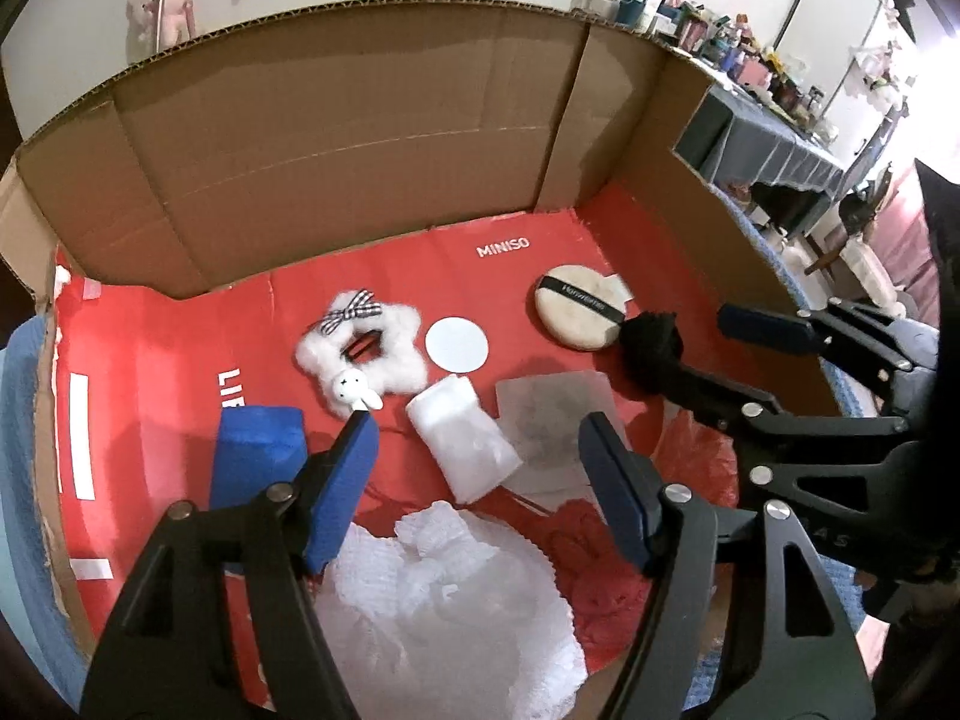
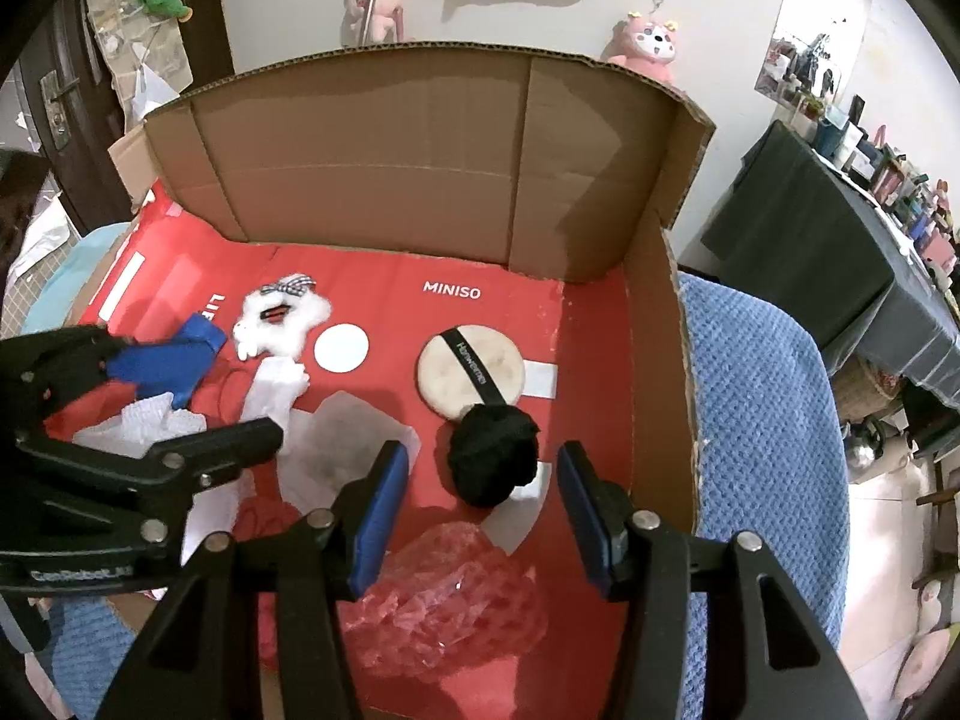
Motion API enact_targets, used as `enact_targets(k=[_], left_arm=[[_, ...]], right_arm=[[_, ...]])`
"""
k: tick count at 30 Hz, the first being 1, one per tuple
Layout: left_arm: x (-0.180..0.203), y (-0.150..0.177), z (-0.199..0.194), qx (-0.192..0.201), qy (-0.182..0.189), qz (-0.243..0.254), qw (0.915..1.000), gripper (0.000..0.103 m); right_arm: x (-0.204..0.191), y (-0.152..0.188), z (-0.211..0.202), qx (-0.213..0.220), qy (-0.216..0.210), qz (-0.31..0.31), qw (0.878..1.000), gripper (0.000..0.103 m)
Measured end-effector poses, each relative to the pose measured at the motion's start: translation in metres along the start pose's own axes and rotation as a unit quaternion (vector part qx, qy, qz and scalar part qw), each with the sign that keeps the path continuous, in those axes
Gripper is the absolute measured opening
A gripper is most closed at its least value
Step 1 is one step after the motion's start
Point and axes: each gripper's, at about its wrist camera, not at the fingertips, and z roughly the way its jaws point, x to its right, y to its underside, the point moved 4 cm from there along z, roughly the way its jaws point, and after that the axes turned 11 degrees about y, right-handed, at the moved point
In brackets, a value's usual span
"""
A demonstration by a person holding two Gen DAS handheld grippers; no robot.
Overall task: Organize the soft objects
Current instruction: 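Withdraw both tools from the box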
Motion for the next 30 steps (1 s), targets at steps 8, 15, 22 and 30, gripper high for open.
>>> enact_targets(k=[8,15,22,30], left_arm=[[0.014,0.004,-0.033,0.036,0.005,0.011,0.9993,0.068],[0.026,0.022,-0.083,0.108,-0.024,0.011,0.9938,0.074],[0.043,0.054,-0.134,0.205,-0.087,0.033,0.9742,0.095],[0.047,0.091,-0.147,0.295,-0.140,0.038,0.9443,0.103]], right_arm=[[0.007,0.003,-0.019,0.024,-0.017,0.020,0.999,0.065],[0.011,0.010,-0.056,0.070,-0.021,0.038,0.997,0.075],[0.010,0.024,-0.098,0.147,-0.011,0.055,0.988,0.096],[0.001,0.054,-0.111,0.220,0.008,0.074,0.973,0.103]])
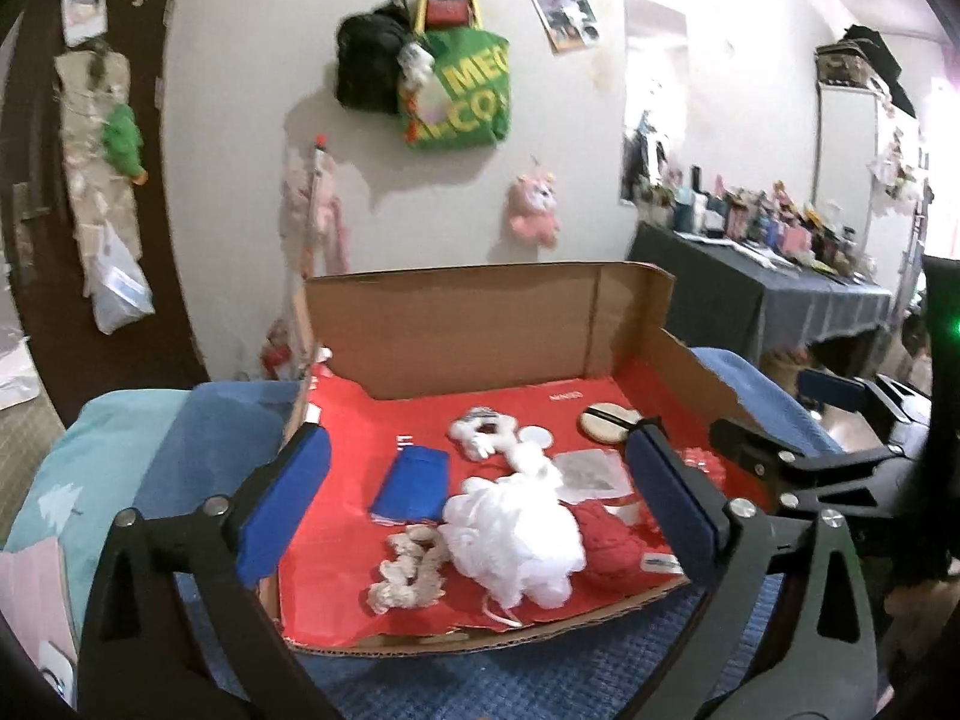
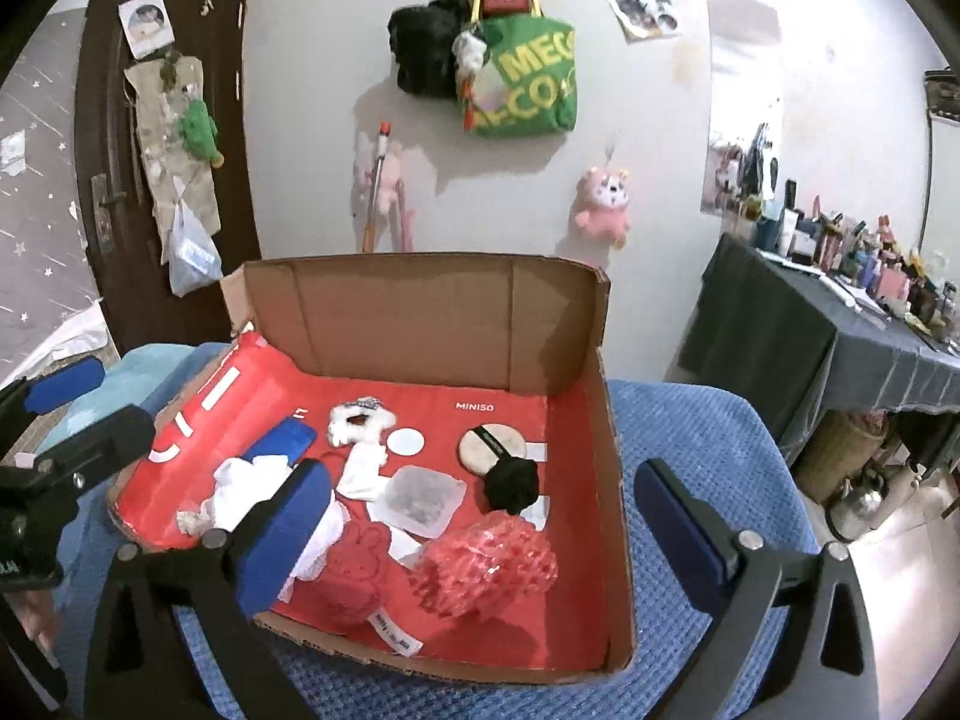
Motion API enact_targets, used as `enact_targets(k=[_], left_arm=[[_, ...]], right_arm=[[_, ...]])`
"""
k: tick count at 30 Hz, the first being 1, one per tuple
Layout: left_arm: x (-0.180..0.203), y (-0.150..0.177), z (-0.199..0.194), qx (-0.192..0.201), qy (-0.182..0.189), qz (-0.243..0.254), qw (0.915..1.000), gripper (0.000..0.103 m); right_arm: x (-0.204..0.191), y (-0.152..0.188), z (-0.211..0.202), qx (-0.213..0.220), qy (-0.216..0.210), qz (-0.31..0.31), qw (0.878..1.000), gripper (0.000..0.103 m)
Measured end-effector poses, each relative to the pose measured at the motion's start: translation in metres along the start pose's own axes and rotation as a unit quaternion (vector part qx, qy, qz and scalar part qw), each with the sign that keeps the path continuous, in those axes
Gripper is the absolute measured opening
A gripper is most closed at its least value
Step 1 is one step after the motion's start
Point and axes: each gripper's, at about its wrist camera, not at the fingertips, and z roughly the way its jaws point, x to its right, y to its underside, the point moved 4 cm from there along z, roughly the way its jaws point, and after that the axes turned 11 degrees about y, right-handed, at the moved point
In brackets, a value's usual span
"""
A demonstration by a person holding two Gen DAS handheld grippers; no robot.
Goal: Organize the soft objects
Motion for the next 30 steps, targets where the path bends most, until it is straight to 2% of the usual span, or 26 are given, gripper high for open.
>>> enact_targets(k=[3,8,12,19,26,30], left_arm=[[-0.003,0.013,0.006,0.019,-0.007,-0.001,0.9998,0.103],[-0.014,0.034,0.028,0.011,-0.015,-0.017,0.9997,0.103],[-0.025,0.047,0.041,0.007,-0.023,-0.032,0.9992,0.103],[-0.027,0.063,0.045,-0.011,-0.030,-0.018,0.9993,0.103],[-0.037,0.067,0.047,-0.020,-0.038,-0.038,0.9983,0.103],[-0.034,0.069,0.049,-0.026,-0.033,-0.032,0.9986,0.103]], right_arm=[[-0.006,0.011,0.000,0.024,0.011,-0.005,1.000,0.103],[-0.014,0.027,0.007,0.061,0.037,-0.013,0.997,0.103],[-0.014,0.036,0.020,0.055,0.030,0.002,0.998,0.103],[-0.017,0.047,0.030,0.040,0.028,0.005,0.999,0.103],[-0.016,0.052,0.034,0.028,0.035,0.009,0.999,0.103],[-0.014,0.054,0.037,0.018,0.037,0.012,0.999,0.103]])
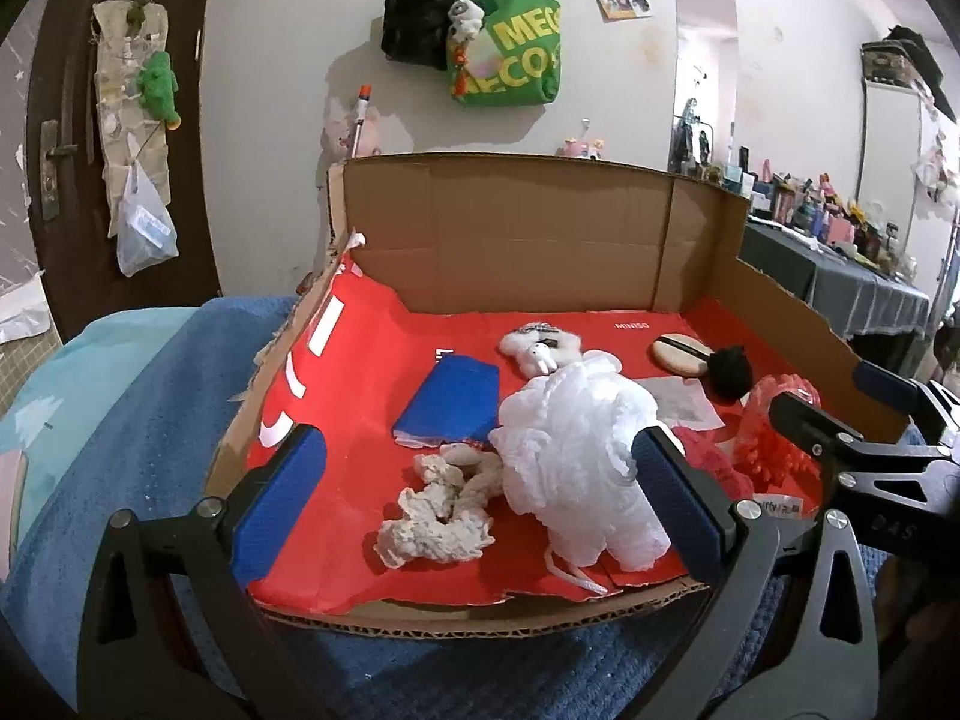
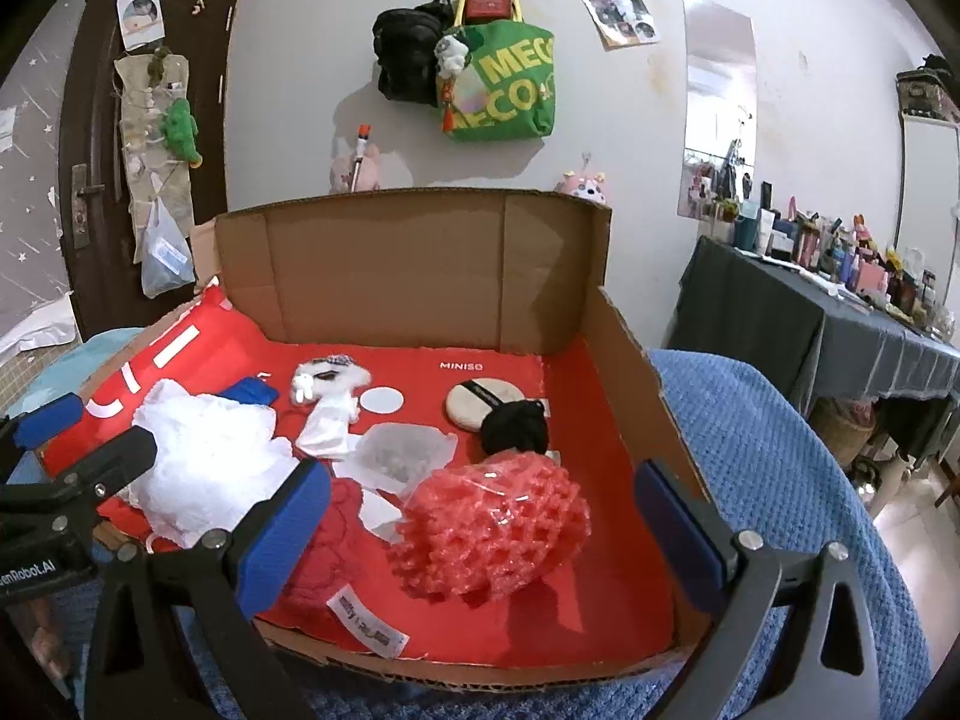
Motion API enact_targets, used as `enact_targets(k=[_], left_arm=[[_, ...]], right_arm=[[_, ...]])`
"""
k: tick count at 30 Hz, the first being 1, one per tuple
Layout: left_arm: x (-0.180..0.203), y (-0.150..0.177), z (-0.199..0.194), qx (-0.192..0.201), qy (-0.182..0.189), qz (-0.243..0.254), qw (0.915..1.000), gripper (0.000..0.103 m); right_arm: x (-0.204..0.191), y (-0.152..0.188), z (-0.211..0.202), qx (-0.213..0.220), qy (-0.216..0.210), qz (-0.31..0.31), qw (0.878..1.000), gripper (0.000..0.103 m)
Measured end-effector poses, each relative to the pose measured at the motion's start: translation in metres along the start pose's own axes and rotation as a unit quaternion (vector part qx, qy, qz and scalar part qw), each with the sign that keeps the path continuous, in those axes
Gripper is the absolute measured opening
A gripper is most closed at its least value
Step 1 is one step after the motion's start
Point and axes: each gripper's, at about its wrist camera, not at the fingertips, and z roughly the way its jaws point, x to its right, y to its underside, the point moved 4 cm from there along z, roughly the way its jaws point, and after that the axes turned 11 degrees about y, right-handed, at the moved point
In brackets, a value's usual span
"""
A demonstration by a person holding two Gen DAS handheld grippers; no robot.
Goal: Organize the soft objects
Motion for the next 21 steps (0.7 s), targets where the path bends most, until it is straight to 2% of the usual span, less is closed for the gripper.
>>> enact_targets(k=[9,21], left_arm=[[0.008,0.001,-0.001,-0.001,0.002,0.022,0.9998,0.103],[0.010,0.001,0.001,-0.008,0.006,0.024,0.9997,0.103]], right_arm=[[-0.004,0.002,0.002,-0.005,0.005,-0.011,1.000,0.103],[-0.006,0.003,0.002,-0.007,0.006,-0.015,1.000,0.103]])
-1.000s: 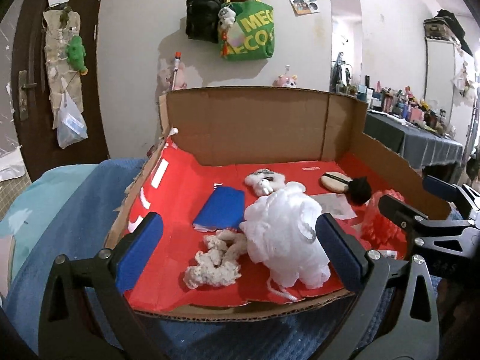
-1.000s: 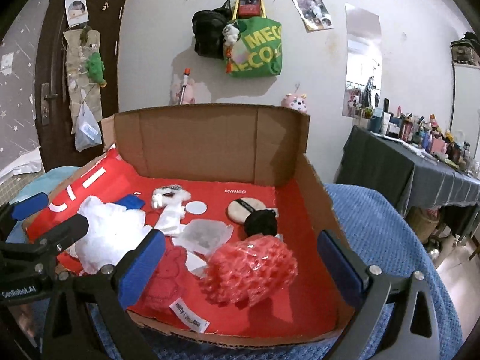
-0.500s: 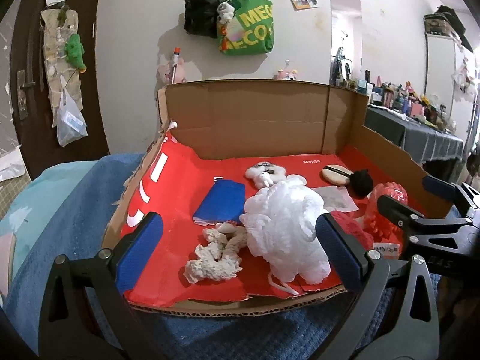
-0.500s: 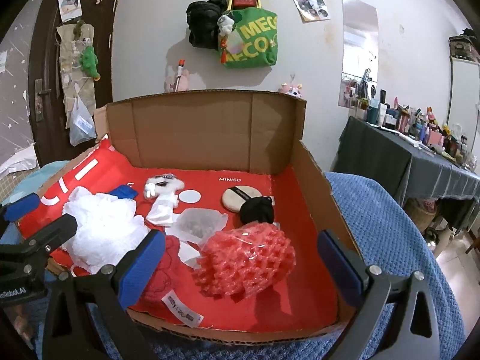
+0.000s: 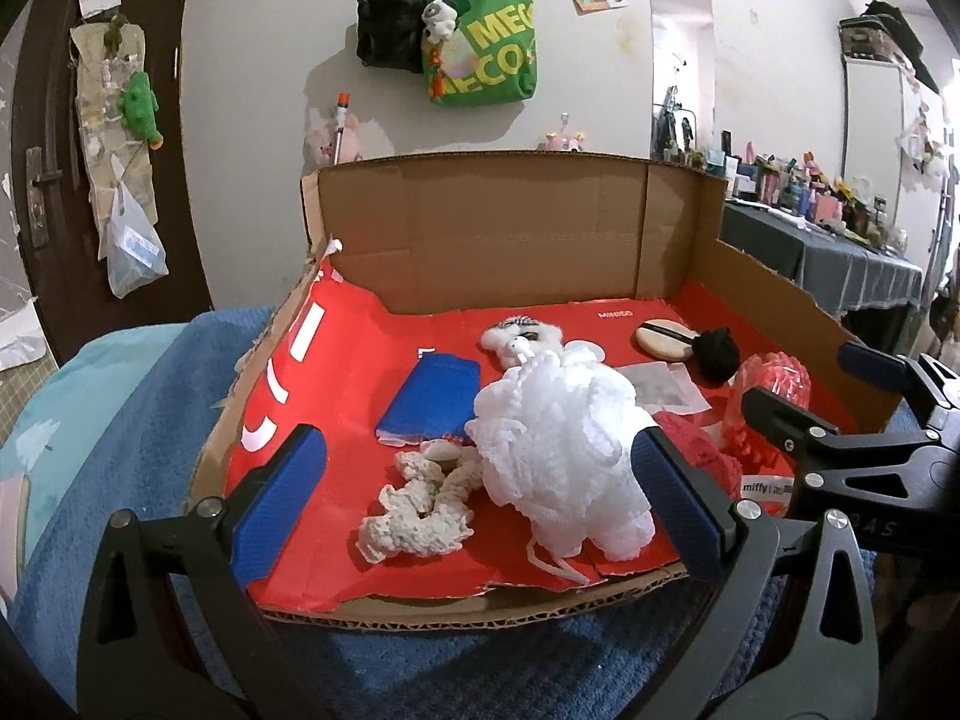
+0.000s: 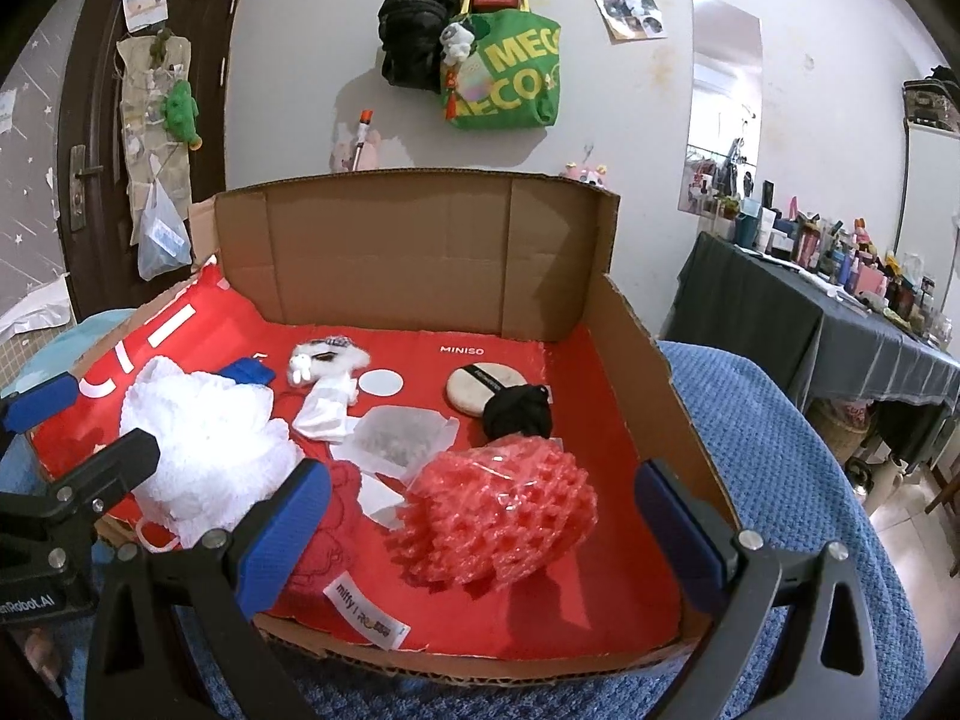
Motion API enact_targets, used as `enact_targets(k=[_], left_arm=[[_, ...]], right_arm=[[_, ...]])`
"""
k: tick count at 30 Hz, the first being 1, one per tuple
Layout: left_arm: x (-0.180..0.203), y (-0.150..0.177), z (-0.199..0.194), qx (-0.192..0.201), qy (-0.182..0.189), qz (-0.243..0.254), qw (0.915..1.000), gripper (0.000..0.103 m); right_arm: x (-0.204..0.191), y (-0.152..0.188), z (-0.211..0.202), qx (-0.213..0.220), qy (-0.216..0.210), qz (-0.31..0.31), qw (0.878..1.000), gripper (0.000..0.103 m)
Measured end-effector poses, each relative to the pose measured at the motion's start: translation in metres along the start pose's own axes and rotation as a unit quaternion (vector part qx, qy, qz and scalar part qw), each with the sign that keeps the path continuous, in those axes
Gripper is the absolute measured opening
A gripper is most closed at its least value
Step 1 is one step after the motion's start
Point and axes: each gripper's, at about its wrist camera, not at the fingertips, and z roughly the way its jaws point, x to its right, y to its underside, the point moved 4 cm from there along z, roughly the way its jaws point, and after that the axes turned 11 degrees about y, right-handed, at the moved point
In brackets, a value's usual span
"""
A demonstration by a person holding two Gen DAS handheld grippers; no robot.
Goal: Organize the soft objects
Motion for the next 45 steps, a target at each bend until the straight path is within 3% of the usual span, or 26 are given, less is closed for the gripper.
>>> enact_targets(k=[45], left_arm=[[-0.008,0.007,0.014,-0.034,-0.005,-0.020,0.9992,0.103]], right_arm=[[-0.002,0.004,0.002,-0.021,-0.002,-0.010,1.000,0.103]])
